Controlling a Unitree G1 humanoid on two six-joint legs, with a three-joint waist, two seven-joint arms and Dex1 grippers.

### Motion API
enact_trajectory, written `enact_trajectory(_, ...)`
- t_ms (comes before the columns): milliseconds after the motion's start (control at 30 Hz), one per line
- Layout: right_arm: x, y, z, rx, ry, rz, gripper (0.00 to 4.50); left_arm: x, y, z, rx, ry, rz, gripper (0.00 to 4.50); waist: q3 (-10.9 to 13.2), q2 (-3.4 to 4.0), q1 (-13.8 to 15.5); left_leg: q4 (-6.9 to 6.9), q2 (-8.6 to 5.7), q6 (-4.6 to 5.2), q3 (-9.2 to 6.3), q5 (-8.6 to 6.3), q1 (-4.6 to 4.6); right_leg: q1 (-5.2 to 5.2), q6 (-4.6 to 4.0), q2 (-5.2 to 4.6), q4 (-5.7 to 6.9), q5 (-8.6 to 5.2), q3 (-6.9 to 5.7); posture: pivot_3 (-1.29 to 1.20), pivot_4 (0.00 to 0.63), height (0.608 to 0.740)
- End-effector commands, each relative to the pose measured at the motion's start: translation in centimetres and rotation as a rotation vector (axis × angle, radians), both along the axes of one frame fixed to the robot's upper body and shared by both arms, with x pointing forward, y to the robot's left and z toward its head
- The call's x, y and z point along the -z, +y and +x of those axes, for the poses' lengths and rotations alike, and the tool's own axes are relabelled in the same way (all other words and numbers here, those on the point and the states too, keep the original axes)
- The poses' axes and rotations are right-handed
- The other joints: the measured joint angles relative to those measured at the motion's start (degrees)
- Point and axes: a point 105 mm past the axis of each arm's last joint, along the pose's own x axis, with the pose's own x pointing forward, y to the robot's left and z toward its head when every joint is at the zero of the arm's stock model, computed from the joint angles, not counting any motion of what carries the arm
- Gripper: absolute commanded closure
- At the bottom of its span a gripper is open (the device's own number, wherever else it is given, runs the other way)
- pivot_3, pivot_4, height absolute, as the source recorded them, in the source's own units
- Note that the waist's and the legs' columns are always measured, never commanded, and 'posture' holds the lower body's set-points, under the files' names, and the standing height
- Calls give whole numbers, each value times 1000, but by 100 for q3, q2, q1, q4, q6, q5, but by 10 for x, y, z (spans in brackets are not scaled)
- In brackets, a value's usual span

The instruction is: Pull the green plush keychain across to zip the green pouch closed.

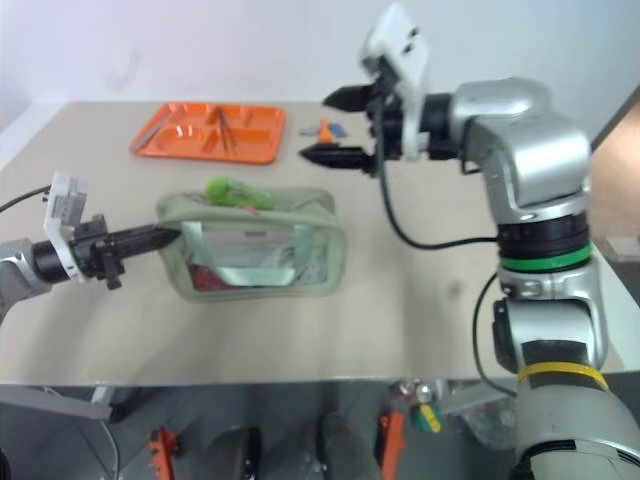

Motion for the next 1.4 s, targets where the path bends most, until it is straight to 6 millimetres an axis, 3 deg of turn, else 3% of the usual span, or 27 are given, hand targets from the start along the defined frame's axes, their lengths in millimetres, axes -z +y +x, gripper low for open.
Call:
enact_trajectory(33,-9,23,-8,-73,-58,-27,42,-12,-2,0,13,-57,-2,4500,0,0,30,0,-2,0,0,0,-3,-2,2,-3,0,-1,0,0,150,740)
enact_trajectory(133,-3,41,-6,-120,-71,-66,42,-12,-3,1,14,-62,-4,4500,0,0,33,3,-7,0,4,0,-11,-10,5,-9,0,-1,3,0,150,740)
enact_trajectory(400,9,58,-2,-182,-61,-98,42,-12,-1,-3,6,-67,-3,4500,-1,-1,38,4,-7,0,2,0,-10,-8,5,-11,1,0,0,0,150,740)
enact_trajectory(967,35,67,11,-192,-18,-138,42,-12,1,-4,-11,-74,-6,4500,-1,-1,38,3,-5,0,-1,0,-10,-9,4,-8,2,0,-3,0,150,740)
enact_trajectory(1067,35,68,10,-197,-18,-137,852,-11,1,-4,-15,-73,-8,4500,-1,-1,38,3,-5,0,-1,0,-9,-9,3,-8,2,0,-3,0,150,740)
enact_trajectory(1400,36,67,11,-203,-21,-150,4279,-9,2,-3,-34,-73,-24,4500,-1,-1,37,3,-4,0,-1,0,-9,-9,3,-8,2,0,-3,0,150,740)
